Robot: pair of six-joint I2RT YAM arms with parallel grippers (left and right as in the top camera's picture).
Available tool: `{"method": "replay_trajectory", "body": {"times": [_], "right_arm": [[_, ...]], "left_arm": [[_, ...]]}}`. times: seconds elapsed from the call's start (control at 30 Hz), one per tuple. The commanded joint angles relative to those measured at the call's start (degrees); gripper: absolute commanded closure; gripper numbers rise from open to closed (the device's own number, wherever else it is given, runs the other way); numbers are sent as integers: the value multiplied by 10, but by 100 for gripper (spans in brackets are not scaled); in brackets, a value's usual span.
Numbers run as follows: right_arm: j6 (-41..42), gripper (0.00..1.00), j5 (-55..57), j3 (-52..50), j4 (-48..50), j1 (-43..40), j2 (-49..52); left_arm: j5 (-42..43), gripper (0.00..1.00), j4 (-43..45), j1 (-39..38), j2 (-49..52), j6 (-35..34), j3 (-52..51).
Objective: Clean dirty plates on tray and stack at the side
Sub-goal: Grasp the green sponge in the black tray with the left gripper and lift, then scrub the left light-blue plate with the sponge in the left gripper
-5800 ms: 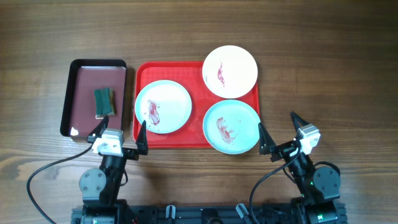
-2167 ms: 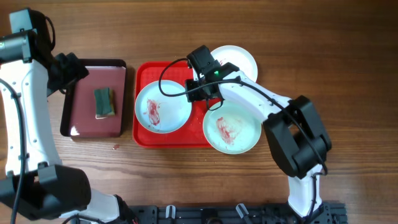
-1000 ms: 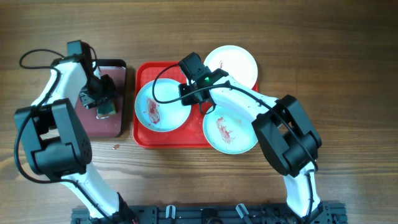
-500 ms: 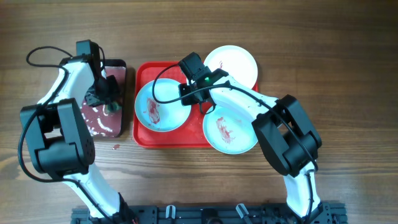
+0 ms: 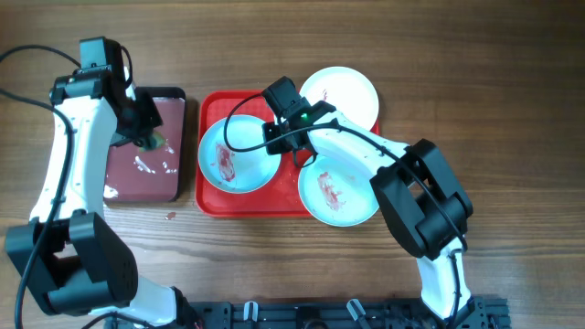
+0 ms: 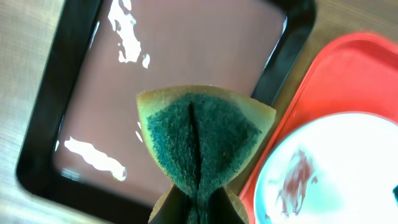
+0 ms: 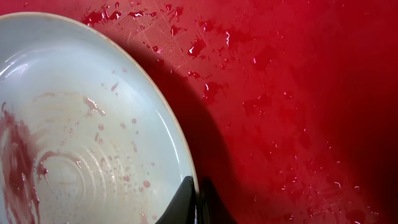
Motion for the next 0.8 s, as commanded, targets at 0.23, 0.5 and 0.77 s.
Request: {"method": "replay_trajectory", "body": {"times": [0.23, 0.5, 0.77], "right_arm": [[-20, 96, -108, 7, 9, -19, 16], [2, 96, -79, 7, -4, -26, 10], [117, 96, 26, 7, -104, -41, -19]], "left_arm": [[-56, 96, -82, 1, -5, -94, 3], [14, 96, -49, -41, -6, -58, 3], [67, 96, -3, -129, -6, -77, 0]]}}
